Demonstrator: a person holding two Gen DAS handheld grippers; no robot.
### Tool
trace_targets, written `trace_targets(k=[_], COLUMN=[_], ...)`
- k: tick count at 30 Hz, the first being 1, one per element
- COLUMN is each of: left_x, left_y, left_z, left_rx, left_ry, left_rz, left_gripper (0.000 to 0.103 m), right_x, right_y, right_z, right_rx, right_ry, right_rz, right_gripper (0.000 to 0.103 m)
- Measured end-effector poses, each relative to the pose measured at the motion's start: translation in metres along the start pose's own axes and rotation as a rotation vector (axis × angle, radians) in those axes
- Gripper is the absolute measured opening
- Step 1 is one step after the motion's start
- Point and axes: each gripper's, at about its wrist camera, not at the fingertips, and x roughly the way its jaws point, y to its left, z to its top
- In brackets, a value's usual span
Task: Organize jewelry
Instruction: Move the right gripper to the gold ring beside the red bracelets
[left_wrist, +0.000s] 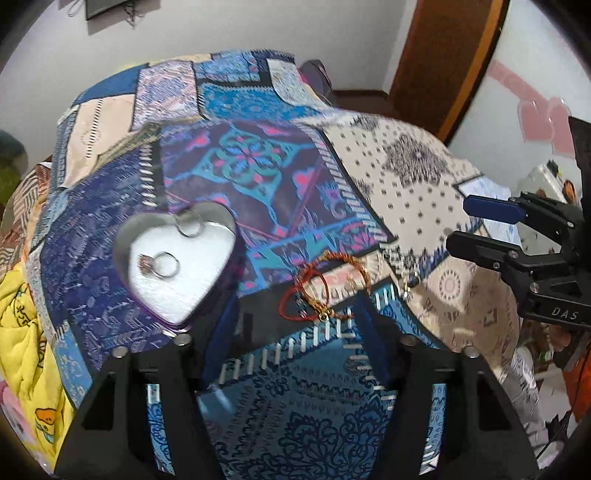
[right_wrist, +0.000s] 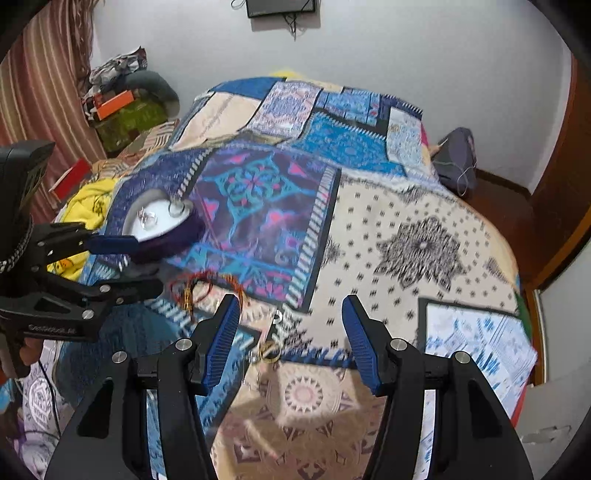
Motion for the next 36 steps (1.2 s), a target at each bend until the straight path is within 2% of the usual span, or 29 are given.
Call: trace_targets(k=[6,10,14,24,29,33,36], left_x=[0.017,0.024,0.024,0.032,0.036,0.037,0.038], left_y=[-0.003,0.003,0.008,0.003,0.000,-0.003,-0.005], left_z=[-0.009,-0.015,-0.014,-0.013,-0.012,-0.013,-0.013], left_rx=[0.040,0.023,0.007,0.035,0.026,0.015,0.014], left_ry=[0.054,0.069,0.059,0.057,0.028,0.002,-0.005], left_rz=[-0.009,-0.012,-0.016,-0.010,0.006,0.015,0.021], left_gripper=[0.036,0.028,0.027,0.027,0.027,0.023,0.016], right_x=[0.010,0.019,0.028,0.038,0.045,0.045,0.043], right_y=[-0.002,-0.001,0.002,0.008,0.009,0.003,0.001], right_z=[-0.017,-0.025,-0.031,-0.035,-0.035,-0.036,-0.036], right_rx=[-0.015,-0.037,-0.069,-0.113,-0.123,-0.098,-0.097], right_ry=[0.051,0.091,0.124,0.137,0.141,0.136,0.141], right_rz=[0.041,0.060,0.062,0.067,0.077,0.092,0.092], right_gripper=[0.051,0.040,0.029,0.028,0.027,0.021,0.016])
